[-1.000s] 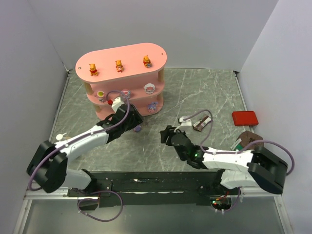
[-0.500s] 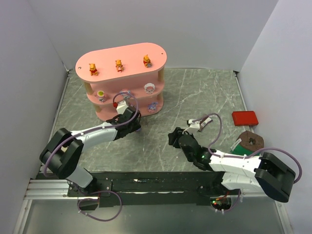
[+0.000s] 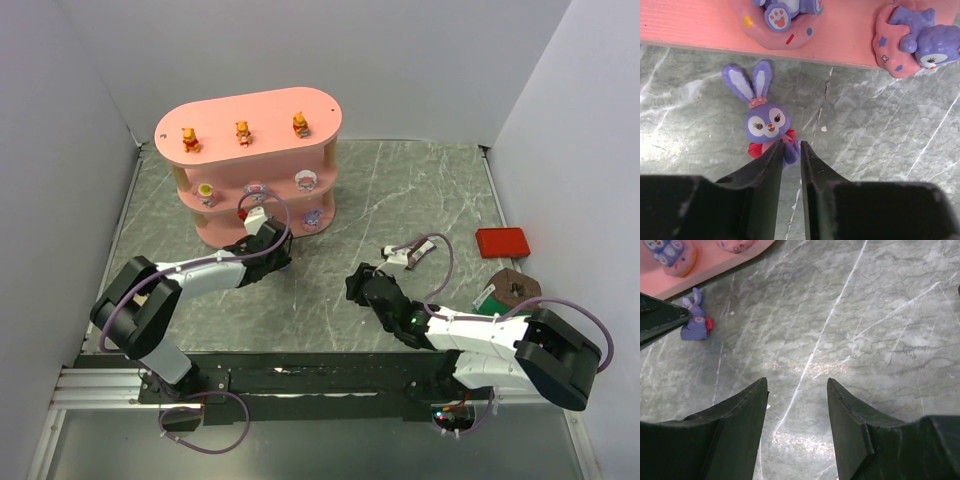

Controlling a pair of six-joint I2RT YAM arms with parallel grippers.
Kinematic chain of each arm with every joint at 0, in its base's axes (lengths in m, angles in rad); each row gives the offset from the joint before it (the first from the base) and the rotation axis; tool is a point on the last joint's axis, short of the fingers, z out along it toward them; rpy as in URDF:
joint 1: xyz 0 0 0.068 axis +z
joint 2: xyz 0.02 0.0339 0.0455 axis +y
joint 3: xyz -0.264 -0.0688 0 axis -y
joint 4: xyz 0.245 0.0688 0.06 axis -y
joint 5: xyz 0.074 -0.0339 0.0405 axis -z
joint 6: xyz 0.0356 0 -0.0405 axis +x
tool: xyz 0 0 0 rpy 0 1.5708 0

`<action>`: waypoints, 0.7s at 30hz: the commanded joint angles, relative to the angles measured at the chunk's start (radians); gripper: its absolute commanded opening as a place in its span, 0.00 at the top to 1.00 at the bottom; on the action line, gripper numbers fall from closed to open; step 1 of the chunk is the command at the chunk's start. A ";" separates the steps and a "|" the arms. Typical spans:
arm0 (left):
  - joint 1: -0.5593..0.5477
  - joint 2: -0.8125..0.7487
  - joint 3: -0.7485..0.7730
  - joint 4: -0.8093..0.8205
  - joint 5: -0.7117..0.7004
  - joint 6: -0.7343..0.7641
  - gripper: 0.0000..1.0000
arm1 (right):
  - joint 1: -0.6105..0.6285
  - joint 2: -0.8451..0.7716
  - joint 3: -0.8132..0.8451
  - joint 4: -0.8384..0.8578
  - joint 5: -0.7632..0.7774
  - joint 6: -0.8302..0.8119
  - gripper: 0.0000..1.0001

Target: Place and organize the plastic toys onto the shelf

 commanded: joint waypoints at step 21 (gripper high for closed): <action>-0.213 -0.082 -0.158 0.051 -0.015 -0.030 0.78 | -0.011 0.037 0.054 -0.005 -0.052 0.036 0.44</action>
